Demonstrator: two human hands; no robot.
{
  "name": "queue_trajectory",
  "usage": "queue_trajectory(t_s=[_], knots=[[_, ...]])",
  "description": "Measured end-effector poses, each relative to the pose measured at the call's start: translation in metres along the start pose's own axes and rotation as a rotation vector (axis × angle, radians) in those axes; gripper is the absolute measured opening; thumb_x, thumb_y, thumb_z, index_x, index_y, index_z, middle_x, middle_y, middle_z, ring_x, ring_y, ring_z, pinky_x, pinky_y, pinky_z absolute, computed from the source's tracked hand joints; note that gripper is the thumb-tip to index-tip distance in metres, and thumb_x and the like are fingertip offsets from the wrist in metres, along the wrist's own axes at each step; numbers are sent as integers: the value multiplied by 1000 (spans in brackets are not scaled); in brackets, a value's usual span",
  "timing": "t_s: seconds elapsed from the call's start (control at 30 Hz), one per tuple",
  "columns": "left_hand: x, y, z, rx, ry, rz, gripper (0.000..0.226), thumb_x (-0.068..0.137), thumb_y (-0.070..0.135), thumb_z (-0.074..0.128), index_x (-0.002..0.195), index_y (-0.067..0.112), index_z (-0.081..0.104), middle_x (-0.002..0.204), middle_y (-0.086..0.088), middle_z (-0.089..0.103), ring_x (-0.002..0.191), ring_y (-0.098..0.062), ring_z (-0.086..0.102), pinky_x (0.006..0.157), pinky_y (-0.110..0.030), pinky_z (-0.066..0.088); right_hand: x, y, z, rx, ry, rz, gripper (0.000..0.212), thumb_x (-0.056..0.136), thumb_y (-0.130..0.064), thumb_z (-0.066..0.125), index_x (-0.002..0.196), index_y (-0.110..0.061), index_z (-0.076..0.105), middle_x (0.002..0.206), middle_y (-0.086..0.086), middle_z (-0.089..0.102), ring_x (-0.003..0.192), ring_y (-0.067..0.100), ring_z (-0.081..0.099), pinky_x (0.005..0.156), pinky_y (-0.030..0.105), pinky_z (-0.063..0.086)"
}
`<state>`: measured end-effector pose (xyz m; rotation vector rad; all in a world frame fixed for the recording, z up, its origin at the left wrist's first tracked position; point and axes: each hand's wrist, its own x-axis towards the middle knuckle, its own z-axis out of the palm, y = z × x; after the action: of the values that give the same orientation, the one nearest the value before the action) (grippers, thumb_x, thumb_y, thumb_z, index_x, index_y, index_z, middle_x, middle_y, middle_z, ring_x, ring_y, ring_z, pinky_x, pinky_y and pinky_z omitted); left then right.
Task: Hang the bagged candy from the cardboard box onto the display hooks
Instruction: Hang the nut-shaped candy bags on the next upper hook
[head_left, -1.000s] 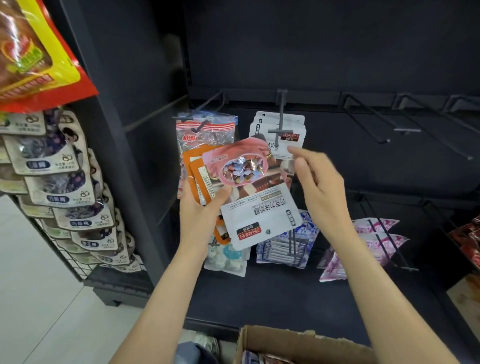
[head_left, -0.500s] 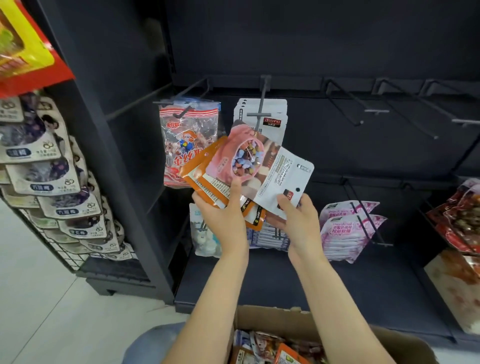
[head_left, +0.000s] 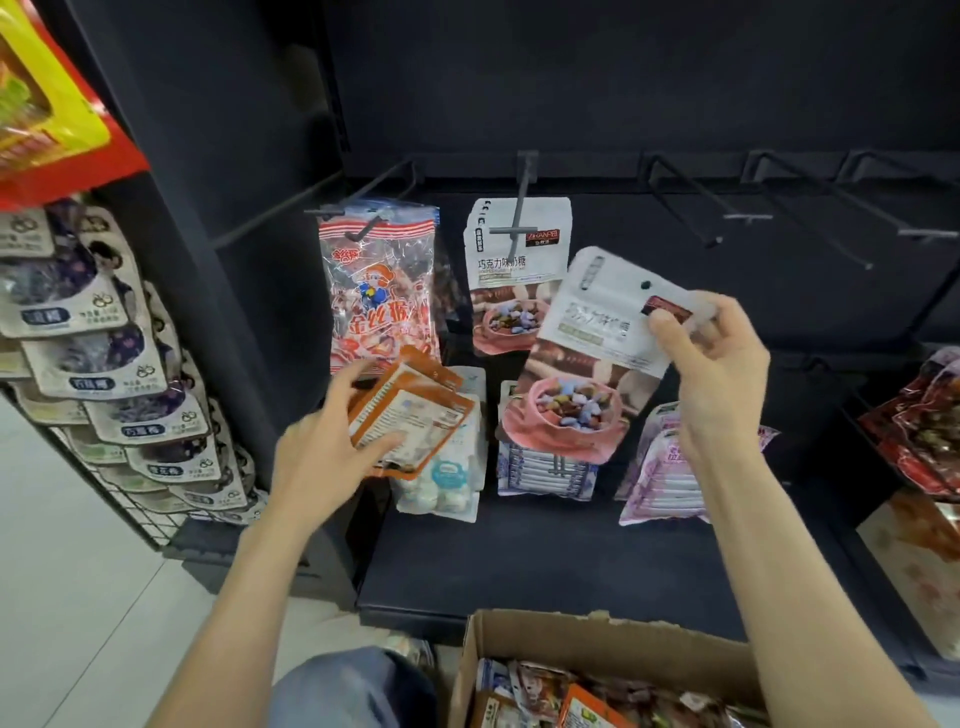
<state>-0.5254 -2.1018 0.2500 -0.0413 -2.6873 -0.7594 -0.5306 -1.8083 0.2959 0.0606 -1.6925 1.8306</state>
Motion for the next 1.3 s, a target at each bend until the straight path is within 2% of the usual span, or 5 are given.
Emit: queue_trajectory(t_s=[0.23,0.37,0.7,1.0,1.3], knots=[[15,35,-14,-434,323,-189,59,78,38,74,125,24,41,94,17,58,88,-9,59,80,-29,43,19,-6,50,-367,-227,-226,11,92,-16,61,94,-27,58,84,-18,63,80,-4,61,70,24,51],[21,59,-1,-427,346,-148,59,79,39,73,125,21,42,101,13,63,88,-6,58,81,-26,43,28,5,75,-402,-198,-265,26,92,-15,59,111,-30,50,87,2,67,71,24,62,66,38,50],[34,53,19,-461,339,-185,58,80,37,73,127,19,42,118,4,64,99,-10,63,71,-11,41,38,34,91,-422,-139,-359,22,92,-7,57,106,-15,72,96,-5,66,91,1,59,81,6,43],[41,43,17,-416,348,-156,54,81,38,71,124,19,44,115,7,64,99,-10,63,86,-28,49,77,52,100,-838,-24,-614,16,84,-16,67,98,-18,73,81,4,57,70,22,54,49,34,48],[34,41,19,-937,251,-310,47,79,26,76,120,20,53,109,7,67,97,-6,66,88,-33,55,9,44,88,-602,-324,-318,40,90,-43,58,123,-21,56,122,-2,54,107,12,54,90,34,49]])
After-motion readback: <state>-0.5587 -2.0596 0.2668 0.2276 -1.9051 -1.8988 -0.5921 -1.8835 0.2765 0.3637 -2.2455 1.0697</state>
